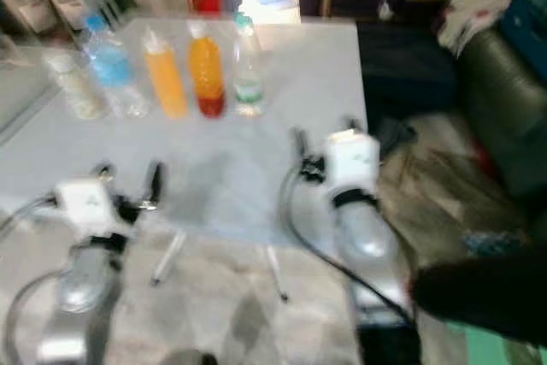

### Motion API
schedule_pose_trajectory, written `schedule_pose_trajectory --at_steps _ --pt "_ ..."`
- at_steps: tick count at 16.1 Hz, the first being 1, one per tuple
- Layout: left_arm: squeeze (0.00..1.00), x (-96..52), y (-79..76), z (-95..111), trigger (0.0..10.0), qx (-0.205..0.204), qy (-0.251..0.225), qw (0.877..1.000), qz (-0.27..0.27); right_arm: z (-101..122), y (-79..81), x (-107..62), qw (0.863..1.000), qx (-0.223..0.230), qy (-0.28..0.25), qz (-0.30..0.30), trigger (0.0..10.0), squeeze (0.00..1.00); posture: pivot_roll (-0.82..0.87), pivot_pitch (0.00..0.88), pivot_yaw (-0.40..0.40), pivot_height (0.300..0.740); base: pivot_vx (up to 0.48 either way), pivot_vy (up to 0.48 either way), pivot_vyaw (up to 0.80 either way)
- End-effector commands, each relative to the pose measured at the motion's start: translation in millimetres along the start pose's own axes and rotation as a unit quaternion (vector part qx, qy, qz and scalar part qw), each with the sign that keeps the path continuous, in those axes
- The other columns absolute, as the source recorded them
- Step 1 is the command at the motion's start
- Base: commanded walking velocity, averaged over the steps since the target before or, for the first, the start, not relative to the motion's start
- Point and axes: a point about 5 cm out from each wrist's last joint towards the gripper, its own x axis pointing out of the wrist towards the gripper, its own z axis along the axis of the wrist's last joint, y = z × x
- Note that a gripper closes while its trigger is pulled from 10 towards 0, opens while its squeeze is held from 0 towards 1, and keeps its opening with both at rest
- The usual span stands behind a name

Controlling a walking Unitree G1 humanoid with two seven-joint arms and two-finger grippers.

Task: Restocking fridge

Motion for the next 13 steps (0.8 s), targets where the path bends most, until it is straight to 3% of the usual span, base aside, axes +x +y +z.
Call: schedule_pose_trajectory --at_steps 1,5,8,13 --pt "0.00 1.6 -7.6 2.6 10.0 -0.012 -0.008 1.000 -0.008 3.3 -8.7 -2.9 1.000 -0.009 -0.006 -0.003 10.0 0.00 -0.06 0.083 0.016 0.740 0.368 0.000 0.00" --pt "0.00 1.9 -5.4 2.3 10.0 -0.013 -0.009 1.000 0.001 6.9 -7.2 1.2 1.000 -0.010 -0.011 0.006 10.0 0.00 -0.06 0.085 0.009 0.740 0.353 0.000 0.55" --pt "0.00 3.8 -5.8 2.7 10.0 -0.011 -0.012 1.000 -0.003 4.1 -6.5 0.4 1.000 -0.008 -0.004 0.010 10.0 0.00 -0.07 0.087 0.011 0.740 0.271 0.000 0.00" --pt "0.00 6.8 -5.4 3.9 10.0 -0.007 -0.013 1.000 0.001 8.0 -3.2 3.9 0.999 -0.008 -0.014 0.034 10.0 0.00 -0.06 0.109 0.011 0.740 0.000 0.000 0.00"
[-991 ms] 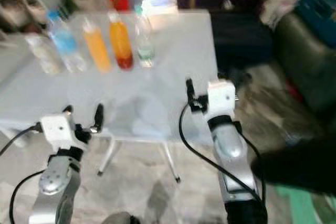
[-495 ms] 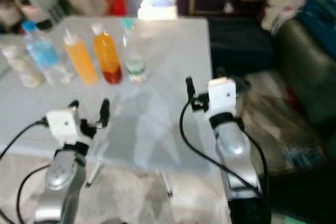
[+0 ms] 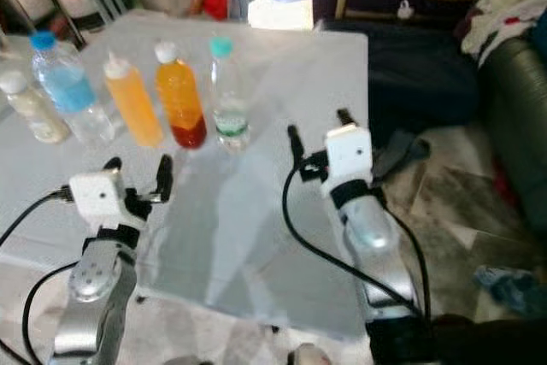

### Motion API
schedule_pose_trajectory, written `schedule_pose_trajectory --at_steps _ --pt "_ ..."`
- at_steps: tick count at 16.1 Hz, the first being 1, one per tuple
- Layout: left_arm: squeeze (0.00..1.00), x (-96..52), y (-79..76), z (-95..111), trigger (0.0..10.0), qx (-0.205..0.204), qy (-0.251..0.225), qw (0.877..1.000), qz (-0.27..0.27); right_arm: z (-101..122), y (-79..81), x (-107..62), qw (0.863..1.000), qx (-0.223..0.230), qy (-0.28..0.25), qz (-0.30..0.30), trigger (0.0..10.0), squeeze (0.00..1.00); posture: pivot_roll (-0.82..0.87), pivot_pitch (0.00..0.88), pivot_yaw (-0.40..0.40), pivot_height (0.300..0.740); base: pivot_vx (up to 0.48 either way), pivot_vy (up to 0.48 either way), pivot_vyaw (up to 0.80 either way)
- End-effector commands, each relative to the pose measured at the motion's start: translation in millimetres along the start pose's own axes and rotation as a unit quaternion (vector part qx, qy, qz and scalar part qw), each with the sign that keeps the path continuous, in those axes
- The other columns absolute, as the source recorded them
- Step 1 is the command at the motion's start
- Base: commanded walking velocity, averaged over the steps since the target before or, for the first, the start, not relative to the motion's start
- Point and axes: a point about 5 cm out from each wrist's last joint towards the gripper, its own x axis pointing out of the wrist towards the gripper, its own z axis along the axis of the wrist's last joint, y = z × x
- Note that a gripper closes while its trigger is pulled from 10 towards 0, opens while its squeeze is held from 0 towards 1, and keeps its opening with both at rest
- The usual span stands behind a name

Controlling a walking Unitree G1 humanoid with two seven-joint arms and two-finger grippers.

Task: Restocking fridge

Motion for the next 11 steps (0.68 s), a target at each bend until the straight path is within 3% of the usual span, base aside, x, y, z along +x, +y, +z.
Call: schedule_pose_trajectory --at_steps 1,11 --pt "0.00 -2.0 11.6 2 10.0 0.016 0.001 1.000 0.019 13 1.3 13.9 0.999 -0.003 -0.028 0.016 10.0 0.00 -0.06 0.125 0.015 0.740 0.000 0.000 0.00" --pt "0.00 -5.8 11.9 8 10.0 0.027 0.003 1.000 0.014 40 -18.9 64.0 0.994 -0.014 -0.067 0.091 10.0 0.00 -0.01 0.157 0.043 0.740 0.000 0.000 0.00"
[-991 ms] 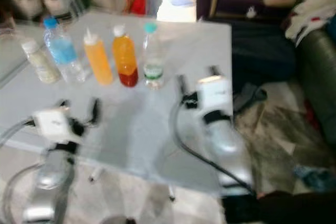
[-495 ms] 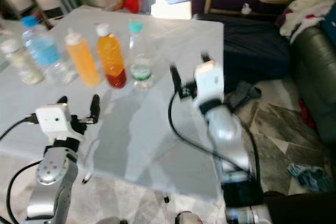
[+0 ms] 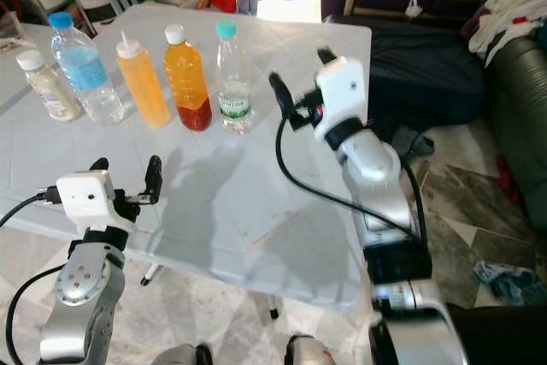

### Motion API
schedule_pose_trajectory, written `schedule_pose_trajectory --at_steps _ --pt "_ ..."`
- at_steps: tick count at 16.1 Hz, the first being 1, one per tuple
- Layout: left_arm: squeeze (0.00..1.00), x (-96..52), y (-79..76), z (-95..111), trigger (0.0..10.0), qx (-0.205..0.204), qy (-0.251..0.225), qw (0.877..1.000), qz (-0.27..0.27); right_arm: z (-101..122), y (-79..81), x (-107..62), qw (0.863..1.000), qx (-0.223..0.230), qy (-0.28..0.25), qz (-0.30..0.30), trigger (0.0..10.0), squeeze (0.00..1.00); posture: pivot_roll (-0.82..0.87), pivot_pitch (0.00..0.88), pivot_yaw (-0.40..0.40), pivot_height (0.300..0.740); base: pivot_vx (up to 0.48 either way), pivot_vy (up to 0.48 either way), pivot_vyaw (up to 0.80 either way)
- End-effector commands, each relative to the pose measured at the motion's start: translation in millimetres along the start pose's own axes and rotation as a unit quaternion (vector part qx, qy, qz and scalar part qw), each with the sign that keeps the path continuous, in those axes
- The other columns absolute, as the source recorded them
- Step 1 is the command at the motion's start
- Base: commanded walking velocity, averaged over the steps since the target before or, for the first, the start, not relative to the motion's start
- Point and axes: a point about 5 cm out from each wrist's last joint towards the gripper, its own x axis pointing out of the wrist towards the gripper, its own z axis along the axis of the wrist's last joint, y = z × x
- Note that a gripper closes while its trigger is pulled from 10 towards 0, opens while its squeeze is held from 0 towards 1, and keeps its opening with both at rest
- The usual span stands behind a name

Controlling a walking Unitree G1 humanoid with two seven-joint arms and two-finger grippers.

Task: Restocking fridge

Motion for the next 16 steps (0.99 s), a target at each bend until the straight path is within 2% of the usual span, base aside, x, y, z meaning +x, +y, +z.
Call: schedule_pose_trajectory --at_steps 1,6,10,13,16 --pt "0.00 -1.4 4.0 3 10.0 0.007 0.000 1.000 0.000 -1 -1.8 1.2 1.000 0.002 -0.004 0.005 10.0 0.00 0.00 0.159 0.046 0.740 0.000 0.000 0.00" --pt "0.00 -3.5 5.5 6 10.0 0.021 0.006 1.000 0.000 8 4.9 13.7 0.998 0.019 -0.026 0.060 10.0 0.00 0.02 0.179 0.065 0.740 0.000 0.000 0.00" --pt "0.00 -10.5 10.2 9 10.0 0.031 0.013 0.999 -0.004 27 7.1 40.0 0.992 0.029 -0.053 0.108 10.0 0.00 0.06 0.199 0.081 0.740 0.000 0.000 0.00" --pt "0.00 -12.1 10.9 11 10.0 0.034 0.014 0.999 -0.006 35 13.6 51.9 0.988 0.029 -0.063 0.137 10.0 0.00 0.07 0.198 0.084 0.740 0.000 0.000 0.00" --pt "0.00 -11.8 10.3 13 10.0 0.035 0.015 0.999 -0.009 39 13.5 60.1 0.987 0.029 -0.069 0.141 10.0 0.00 0.07 0.199 0.084 0.740 0.000 0.000 0.00"
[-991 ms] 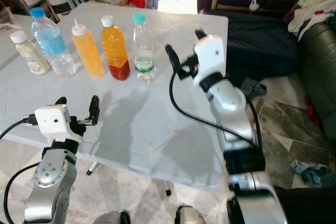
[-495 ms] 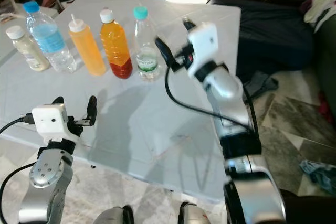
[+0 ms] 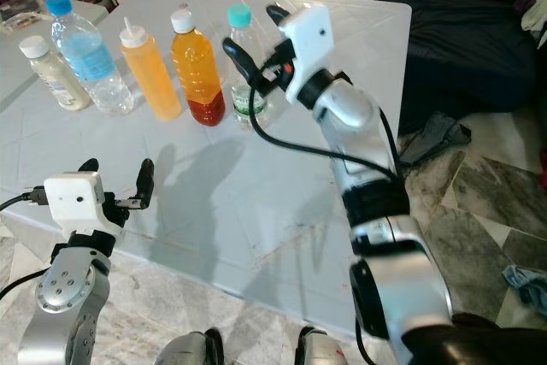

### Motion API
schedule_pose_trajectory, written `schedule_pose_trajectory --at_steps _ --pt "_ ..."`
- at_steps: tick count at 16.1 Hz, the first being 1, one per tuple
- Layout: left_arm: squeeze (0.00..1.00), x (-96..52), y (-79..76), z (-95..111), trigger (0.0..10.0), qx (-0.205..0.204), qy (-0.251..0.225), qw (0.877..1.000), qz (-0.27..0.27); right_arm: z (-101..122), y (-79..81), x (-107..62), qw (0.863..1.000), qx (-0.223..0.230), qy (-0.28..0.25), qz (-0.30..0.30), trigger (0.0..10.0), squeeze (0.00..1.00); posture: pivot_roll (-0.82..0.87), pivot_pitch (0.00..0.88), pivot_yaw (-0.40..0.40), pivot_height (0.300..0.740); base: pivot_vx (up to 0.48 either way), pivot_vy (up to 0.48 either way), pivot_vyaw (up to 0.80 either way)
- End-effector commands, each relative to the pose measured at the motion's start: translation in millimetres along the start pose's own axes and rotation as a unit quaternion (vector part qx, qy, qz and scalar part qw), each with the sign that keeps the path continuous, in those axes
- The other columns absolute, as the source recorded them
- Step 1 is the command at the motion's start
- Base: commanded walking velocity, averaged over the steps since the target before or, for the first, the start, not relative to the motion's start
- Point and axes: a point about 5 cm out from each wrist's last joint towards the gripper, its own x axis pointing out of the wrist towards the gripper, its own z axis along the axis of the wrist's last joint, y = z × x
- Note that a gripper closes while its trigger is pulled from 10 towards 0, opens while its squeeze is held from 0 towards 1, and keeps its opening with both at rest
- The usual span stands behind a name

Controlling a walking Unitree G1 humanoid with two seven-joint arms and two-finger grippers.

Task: Restocking fridge

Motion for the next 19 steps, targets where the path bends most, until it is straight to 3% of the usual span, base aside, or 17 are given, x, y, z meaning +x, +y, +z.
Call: schedule_pose_trajectory --at_steps 1,4,5,6,7,8,15,19 --pt "0.00 -2.4 1.9 2 10.0 0.006 0.000 1.000 -0.001 7 -0.7 6.7 1.000 -0.005 -0.012 0.009 10.0 0.00 0.07 0.199 0.083 0.740 0.000 0.000 0.00" --pt "0.00 -3.4 -1.0 1 10.0 0.008 0.003 1.000 -0.007 4 -7.6 14.6 0.999 0.040 -0.005 0.002 10.0 0.00 0.07 0.198 0.075 0.740 0.000 0.000 0.00" --pt "0.00 -3.5 -1.4 0 10.0 0.008 0.004 1.000 -0.008 1 -6.6 17.9 0.998 0.058 0.004 0.009 8.6 0.00 0.07 0.197 0.073 0.740 0.000 0.000 0.00" --pt "0.00 -3.5 -1.2 -1 10.0 0.008 0.005 1.000 -0.008 0 -5.4 19.4 0.998 0.066 0.006 0.016 3.7 0.00 0.07 0.197 0.073 0.740 0.000 0.000 0.00" --pt "0.00 -3.3 -0.8 -1 10.0 0.008 0.006 1.000 -0.008 0 -4.6 20.7 0.997 0.070 0.007 0.020 1.3 0.00 0.08 0.195 0.071 0.740 0.000 0.000 0.00" --pt "0.00 -2.9 -0.5 -2 10.0 0.008 0.006 1.000 -0.008 -2 -3.6 22.4 0.997 0.074 0.009 0.023 0.0 0.00 0.08 0.193 0.069 0.740 0.000 0.000 0.00" --pt "0.00 3.8 -0.6 0 10.0 0.014 0.001 1.000 -0.012 -3 -0.9 31.6 0.996 0.078 0.026 0.034 0.4 0.00 0.07 0.188 0.070 0.740 0.000 0.000 0.00" --pt "0.00 1.3 -3.5 -1 10.0 0.013 0.003 1.000 -0.015 -3 1.0 34.0 0.996 0.067 0.035 0.050 0.0 0.00 0.07 0.189 0.067 0.740 0.000 0.000 0.00"
